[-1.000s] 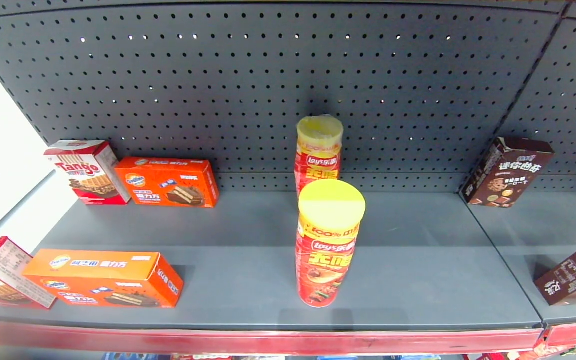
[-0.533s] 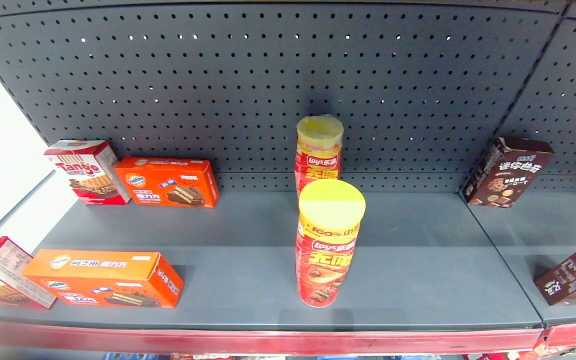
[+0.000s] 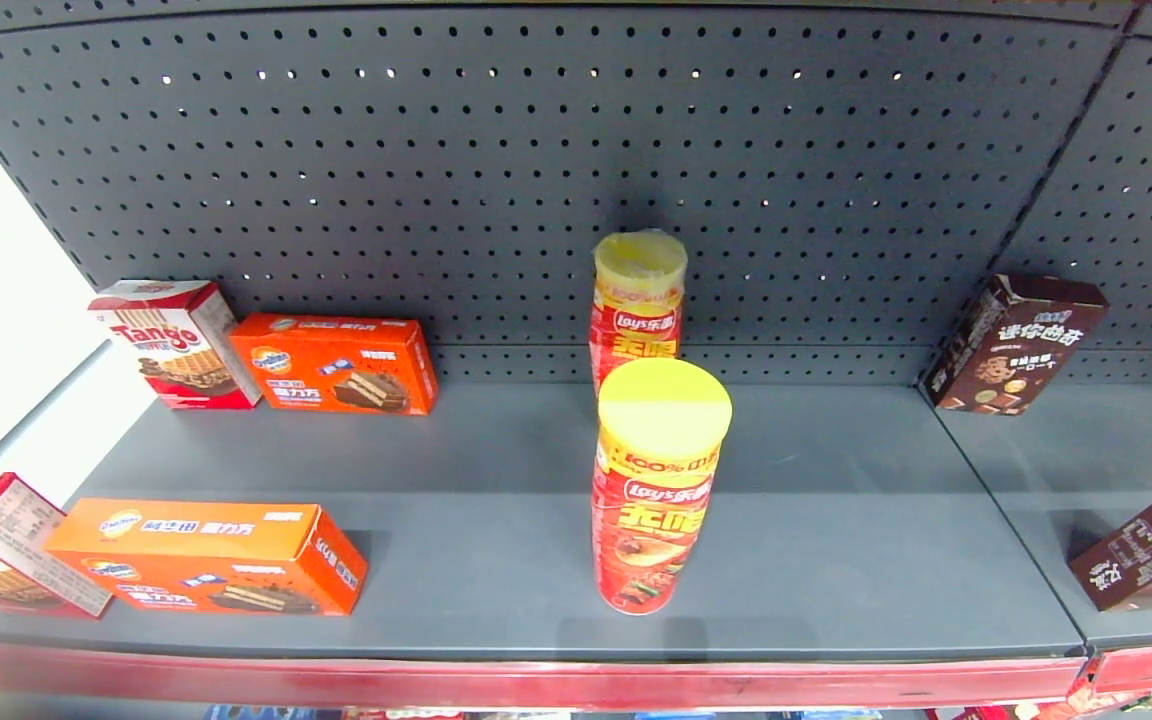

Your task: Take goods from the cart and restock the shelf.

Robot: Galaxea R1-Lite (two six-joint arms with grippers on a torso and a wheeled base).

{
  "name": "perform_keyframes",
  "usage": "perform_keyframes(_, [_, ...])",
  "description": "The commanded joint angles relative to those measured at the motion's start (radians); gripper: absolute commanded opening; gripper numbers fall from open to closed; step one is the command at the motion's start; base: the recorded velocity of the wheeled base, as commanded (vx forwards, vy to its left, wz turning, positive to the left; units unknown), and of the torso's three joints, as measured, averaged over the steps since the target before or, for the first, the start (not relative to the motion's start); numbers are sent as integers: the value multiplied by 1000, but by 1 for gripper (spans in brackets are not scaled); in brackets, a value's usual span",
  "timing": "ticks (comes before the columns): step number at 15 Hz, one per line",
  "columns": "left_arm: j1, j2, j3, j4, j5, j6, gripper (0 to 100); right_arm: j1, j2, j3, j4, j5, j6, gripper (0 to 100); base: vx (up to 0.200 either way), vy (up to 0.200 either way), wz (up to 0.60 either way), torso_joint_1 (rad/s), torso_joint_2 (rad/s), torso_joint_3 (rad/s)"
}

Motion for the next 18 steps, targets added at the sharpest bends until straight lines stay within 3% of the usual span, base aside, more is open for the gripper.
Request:
perform_keyframes(1, [106,-53,5,1,-56,-2,100,0,0,0,0,0,0,100,0,0,0,0,0,0])
perform_keyframes(3, [79,-87,3,1,-45,-56,100,0,0,0,0,0,0,100,0,0,0,0,0,0])
perform_keyframes(5, [77,-87,5,-1,-42,-56,100,0,0,0,0,0,0,100,0,0,0,0,0,0])
perform_keyframes(6, [77,-87,5,1,-42,-36,100,-2,0,0,0,0,0,100,0,0,0,0,0,0])
perform_keyframes(9, [77,-87,5,1,-33,-58,100,0,0,0,0,0,0,100,0,0,0,0,0,0])
perform_keyframes(10, [79,-87,5,5,50,-47,100,0,0,0,0,0,0,100,0,0,0,0,0,0])
perform_keyframes(11, [79,-87,5,51,230,-33,100,0,0,0,0,0,0,100,0,0,0,0,0,0])
perform_keyframes(13, [79,-87,5,60,190,-7,100,0,0,0,0,0,0,100,0,0,0,0,0,0])
perform_keyframes(14, [77,-87,5,63,170,39,100,0,0,0,0,0,0,100,0,0,0,0,0,0])
perform_keyframes(16, [76,-87,3,63,1,100,100,0,0,0,0,0,0,100,0,0,0,0,0,0])
perform_keyframes(18, [74,-87,-3,82,-24,99,100,0,0,0,0,0,0,100,0,0,0,0,0,0])
